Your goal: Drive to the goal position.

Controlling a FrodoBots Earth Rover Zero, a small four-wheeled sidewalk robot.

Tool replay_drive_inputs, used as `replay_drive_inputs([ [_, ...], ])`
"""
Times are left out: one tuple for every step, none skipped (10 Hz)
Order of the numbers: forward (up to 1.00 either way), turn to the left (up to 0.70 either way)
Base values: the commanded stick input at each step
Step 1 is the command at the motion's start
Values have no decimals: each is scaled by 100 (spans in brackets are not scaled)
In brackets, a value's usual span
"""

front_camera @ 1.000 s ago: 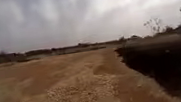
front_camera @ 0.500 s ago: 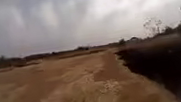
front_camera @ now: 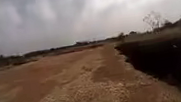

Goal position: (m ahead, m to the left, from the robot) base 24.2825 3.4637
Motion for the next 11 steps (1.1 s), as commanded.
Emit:
replay_drive_inputs([
  [50, 0],
  [50, 0],
  [50, 0],
  [50, 0],
  [50, 0],
  [50, 0],
  [50, 0],
  [50, 0],
  [50, 0],
  [50, 0],
  [50, 0],
])
